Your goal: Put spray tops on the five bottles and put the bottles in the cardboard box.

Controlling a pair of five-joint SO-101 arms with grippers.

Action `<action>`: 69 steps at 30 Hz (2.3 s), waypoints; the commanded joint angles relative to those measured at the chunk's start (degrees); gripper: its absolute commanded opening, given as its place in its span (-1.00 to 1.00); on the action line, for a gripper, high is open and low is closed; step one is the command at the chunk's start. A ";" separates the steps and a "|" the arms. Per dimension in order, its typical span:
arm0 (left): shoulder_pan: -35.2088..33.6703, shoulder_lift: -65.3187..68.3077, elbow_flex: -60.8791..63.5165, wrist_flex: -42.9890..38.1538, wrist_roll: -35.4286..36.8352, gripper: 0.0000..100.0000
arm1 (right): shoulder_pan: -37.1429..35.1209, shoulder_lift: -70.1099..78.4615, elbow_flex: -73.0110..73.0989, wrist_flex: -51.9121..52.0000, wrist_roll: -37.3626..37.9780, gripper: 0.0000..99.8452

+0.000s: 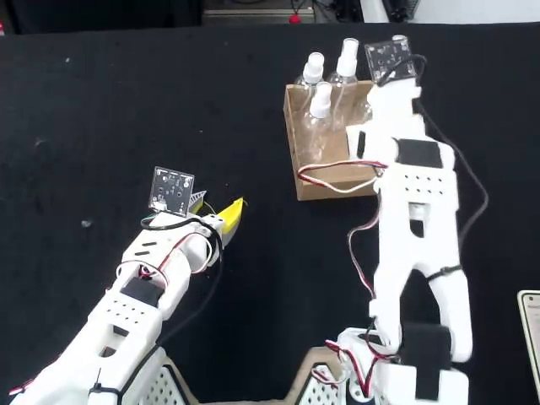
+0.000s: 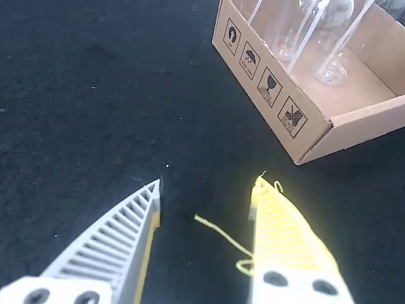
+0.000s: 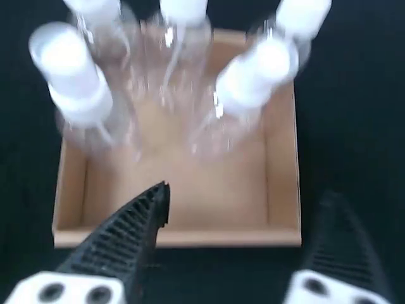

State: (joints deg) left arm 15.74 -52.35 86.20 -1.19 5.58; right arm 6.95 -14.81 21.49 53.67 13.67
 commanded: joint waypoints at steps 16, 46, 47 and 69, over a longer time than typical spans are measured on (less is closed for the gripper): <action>-3.21 -1.14 0.04 -1.14 -0.09 -0.94 | 7.47 -32.40 34.33 -2.64 0.79 -0.98; -13.76 -44.92 2.33 45.80 -8.88 -0.94 | -5.10 -85.76 75.47 4.84 0.35 -0.98; -13.76 -48.70 3.65 47.91 -9.49 -0.94 | -6.07 -87.08 75.38 6.59 0.35 -0.98; -29.14 -52.13 11.12 64.79 -16.26 -0.94 | 11.34 -93.67 75.03 20.75 0.70 -0.98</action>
State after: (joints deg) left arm -11.43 -103.69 95.96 59.56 -10.24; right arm 17.05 -103.08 97.01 73.98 14.29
